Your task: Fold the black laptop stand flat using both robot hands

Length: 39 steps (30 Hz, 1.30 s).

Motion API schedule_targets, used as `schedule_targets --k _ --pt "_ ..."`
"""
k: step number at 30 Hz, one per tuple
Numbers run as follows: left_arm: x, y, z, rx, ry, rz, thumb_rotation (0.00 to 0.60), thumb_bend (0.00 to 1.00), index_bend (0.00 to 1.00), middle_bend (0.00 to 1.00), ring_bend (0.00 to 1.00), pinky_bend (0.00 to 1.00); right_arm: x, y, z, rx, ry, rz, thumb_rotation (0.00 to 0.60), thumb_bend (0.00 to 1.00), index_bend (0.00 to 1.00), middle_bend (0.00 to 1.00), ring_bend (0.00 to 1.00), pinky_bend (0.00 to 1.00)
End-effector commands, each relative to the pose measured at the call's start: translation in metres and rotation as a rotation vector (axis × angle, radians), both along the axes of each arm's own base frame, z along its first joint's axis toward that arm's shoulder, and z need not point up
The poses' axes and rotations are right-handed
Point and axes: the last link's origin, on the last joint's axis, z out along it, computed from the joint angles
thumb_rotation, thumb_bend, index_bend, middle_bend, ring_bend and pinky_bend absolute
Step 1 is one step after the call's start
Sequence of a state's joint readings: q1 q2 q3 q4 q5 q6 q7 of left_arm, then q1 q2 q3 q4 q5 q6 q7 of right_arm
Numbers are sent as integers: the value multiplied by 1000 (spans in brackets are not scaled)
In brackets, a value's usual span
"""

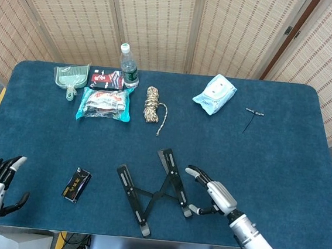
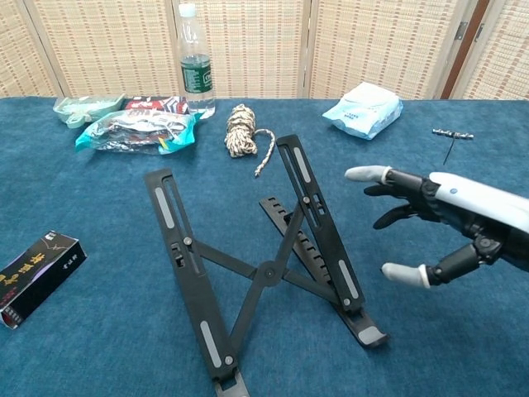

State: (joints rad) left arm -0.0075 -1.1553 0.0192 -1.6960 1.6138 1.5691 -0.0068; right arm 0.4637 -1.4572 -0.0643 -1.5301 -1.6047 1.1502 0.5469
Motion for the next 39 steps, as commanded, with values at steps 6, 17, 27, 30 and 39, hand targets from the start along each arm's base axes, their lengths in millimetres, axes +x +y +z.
schedule_targets --k 6,17,27,30,39 --pt "2 2 -3 -4 5 2 600 321 79 105 99 0 5 -36 13 15 -77 -61 600 170 0 17 0 208" --pt "3 2 -3 -19 9 9 600 321 79 105 99 0 41 -81 -5 159 -139 -53 600 131 0 17 0 174" --pt "7 3 -4 -56 4 -16 600 320 80 105 99 0 66 -96 -14 305 -299 -42 600 74 0 75 41 168" --pt "8 3 -5 -67 -6 -17 600 321 80 105 99 0 67 -93 -14 326 -333 -17 600 71 0 94 74 168" --pt "10 11 -9 -124 -23 -43 600 321 94 115 99 0 63 -67 6 387 -410 80 600 72 0 107 116 214"
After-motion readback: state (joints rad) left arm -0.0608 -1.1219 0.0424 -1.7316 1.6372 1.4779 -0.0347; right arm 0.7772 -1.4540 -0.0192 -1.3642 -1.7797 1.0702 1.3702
